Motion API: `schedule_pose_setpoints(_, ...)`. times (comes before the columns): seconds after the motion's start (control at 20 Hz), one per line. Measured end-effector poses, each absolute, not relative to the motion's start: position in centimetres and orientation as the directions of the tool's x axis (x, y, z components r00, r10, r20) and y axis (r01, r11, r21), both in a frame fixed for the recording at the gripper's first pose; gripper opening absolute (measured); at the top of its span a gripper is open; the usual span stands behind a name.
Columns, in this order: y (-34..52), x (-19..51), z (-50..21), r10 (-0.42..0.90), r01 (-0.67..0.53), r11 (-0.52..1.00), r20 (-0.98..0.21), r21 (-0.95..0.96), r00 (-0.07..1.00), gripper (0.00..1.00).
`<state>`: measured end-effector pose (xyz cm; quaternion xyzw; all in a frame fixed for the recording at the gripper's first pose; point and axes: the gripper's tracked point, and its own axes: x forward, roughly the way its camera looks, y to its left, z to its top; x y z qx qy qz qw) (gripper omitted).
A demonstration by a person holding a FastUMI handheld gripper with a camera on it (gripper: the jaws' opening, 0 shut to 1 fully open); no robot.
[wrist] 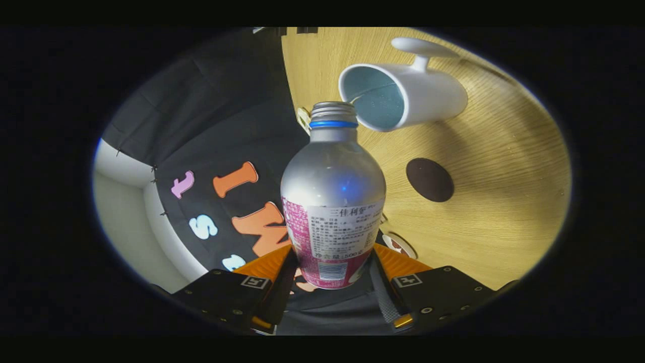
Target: Take the bottle from table, then pour the juice into the cup, finally place the bottle on the coaster
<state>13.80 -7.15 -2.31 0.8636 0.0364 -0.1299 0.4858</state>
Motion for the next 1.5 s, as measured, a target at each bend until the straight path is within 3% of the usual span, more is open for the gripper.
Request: schedule_pose_setpoints(1.5, -8.4, 13.9, -1.4, -0.085, 0.147, -0.621, -0.252, 0.770, 0.964, 0.74)
